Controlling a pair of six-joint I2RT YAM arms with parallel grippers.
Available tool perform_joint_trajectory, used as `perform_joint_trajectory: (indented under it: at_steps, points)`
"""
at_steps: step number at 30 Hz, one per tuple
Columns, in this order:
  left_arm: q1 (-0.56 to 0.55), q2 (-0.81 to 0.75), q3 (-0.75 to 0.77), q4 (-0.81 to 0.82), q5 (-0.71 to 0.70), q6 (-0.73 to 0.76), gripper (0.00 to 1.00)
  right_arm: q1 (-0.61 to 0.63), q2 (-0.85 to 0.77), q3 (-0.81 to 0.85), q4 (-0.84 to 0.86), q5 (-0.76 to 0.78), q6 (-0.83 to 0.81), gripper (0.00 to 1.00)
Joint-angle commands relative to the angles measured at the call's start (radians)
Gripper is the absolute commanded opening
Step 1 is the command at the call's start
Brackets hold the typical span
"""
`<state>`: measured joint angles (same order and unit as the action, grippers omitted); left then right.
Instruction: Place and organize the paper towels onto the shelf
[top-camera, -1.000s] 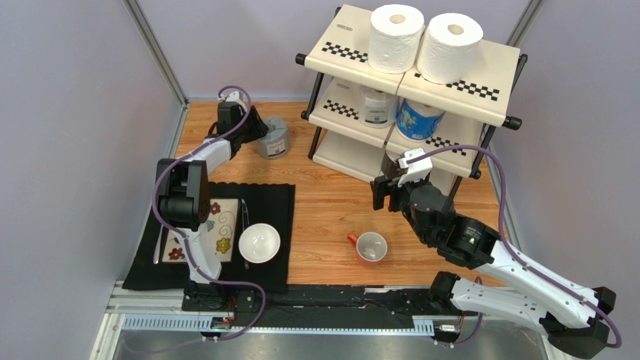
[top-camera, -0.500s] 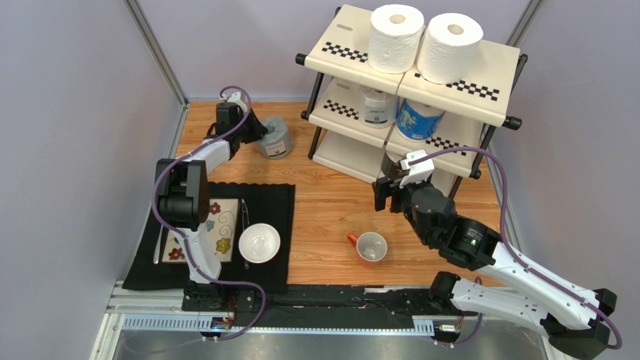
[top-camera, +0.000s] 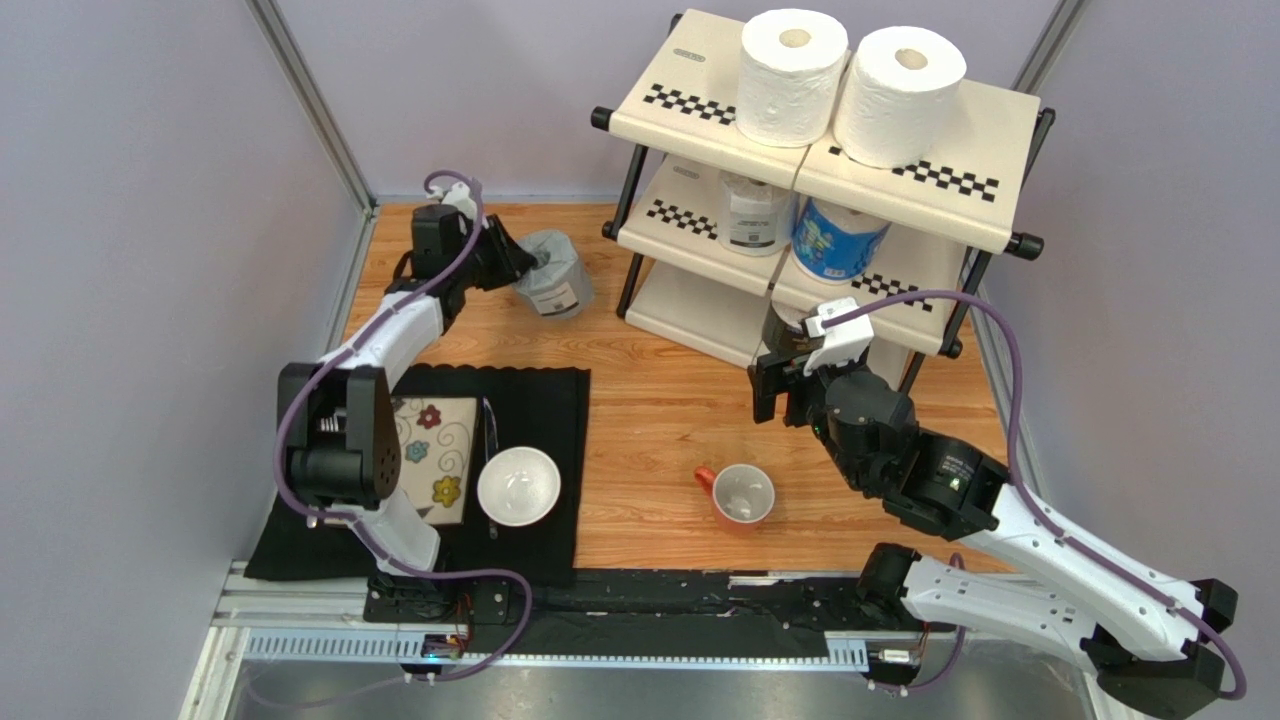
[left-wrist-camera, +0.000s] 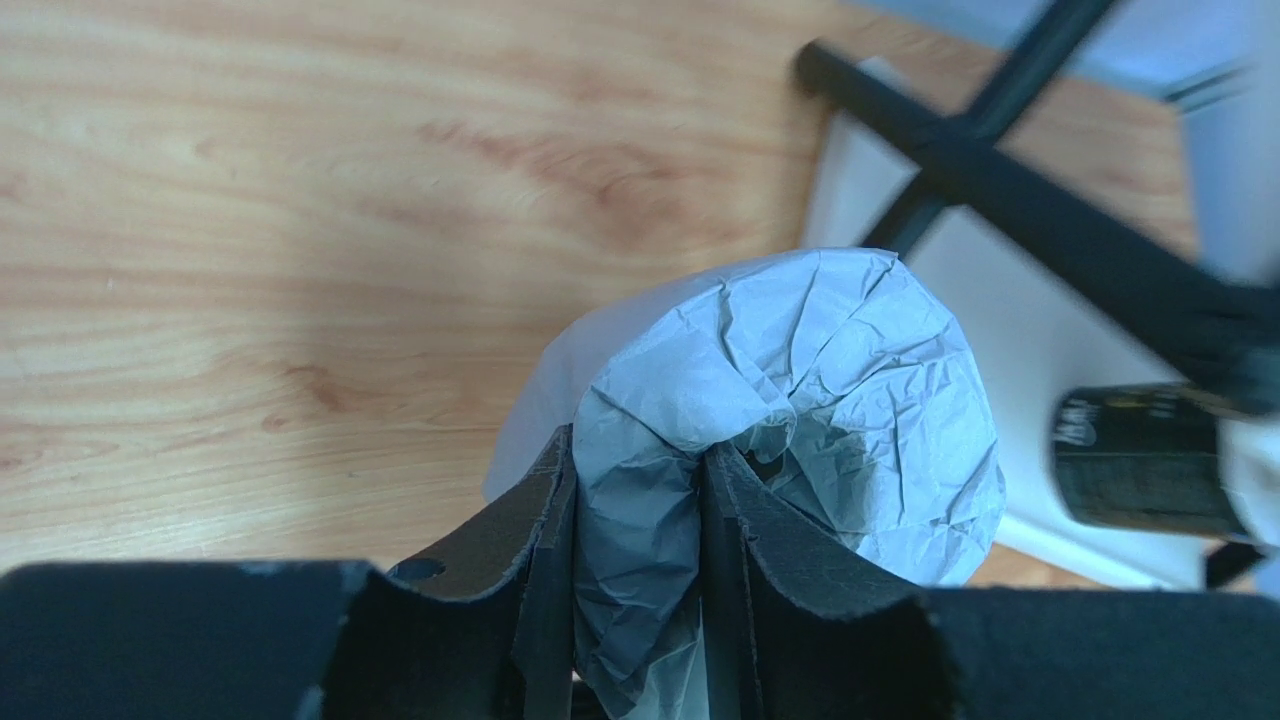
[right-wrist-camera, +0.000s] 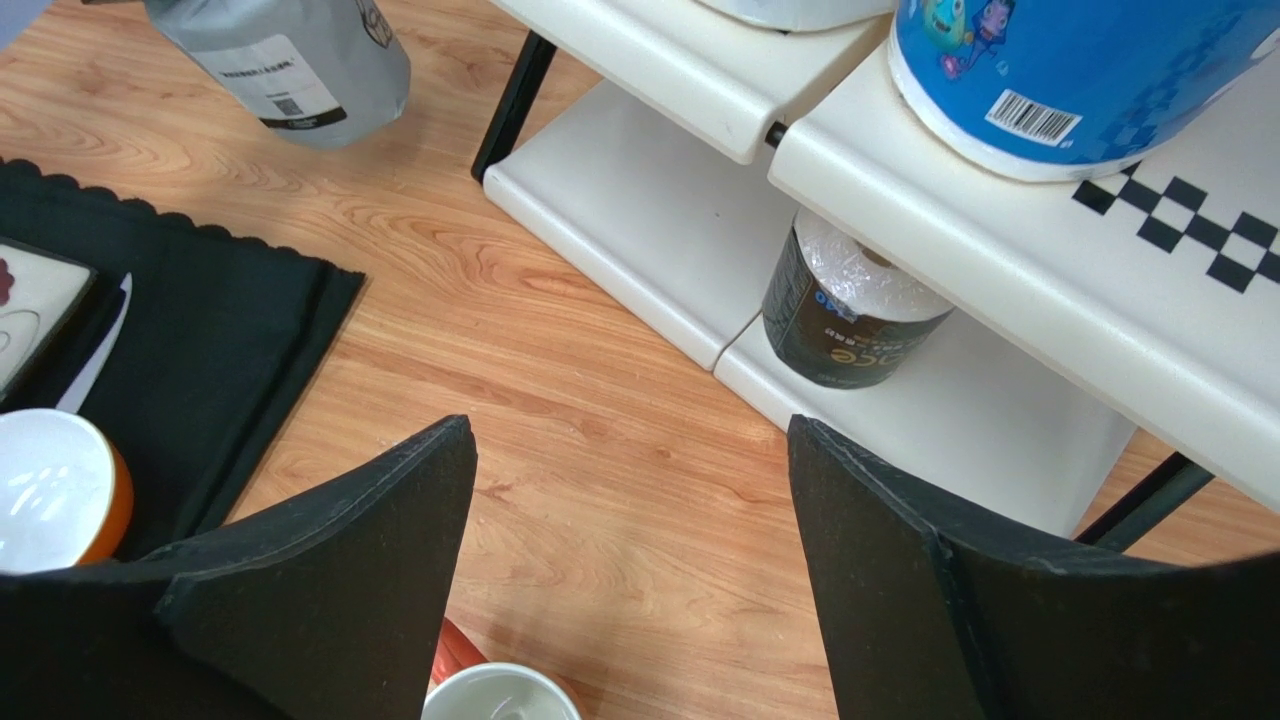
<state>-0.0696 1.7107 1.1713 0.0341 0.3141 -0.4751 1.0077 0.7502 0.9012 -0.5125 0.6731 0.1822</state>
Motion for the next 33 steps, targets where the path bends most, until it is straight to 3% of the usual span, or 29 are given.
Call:
perform_joint_trajectory:
  at_steps: [1, 9, 16, 24, 33]
  points:
    - [-0.001, -0.189, -0.012, 0.041, 0.092, -0.031, 0.25, 0.003, -0.015, 0.070, -0.015, 0.010, 0.026, 0.80]
    - [-0.056, -0.457, -0.247, 0.047, 0.126, -0.049, 0.25, 0.003, -0.026, 0.084, -0.029, -0.003, 0.060, 0.80]
    - [-0.314, -0.615, -0.453, 0.111, -0.050, -0.020, 0.25, 0.003, -0.020, 0.091, -0.058, 0.008, 0.057, 0.80]
    - [-0.441, -0.548, -0.513, 0.131, -0.113, 0.012, 0.25, 0.003, -0.026, 0.071, -0.066, 0.003, 0.066, 0.80]
    - [-0.501, -0.470, -0.579, 0.224, -0.102, -0.019, 0.27, 0.005, -0.009, 0.058, -0.067, 0.010, 0.049, 0.80]
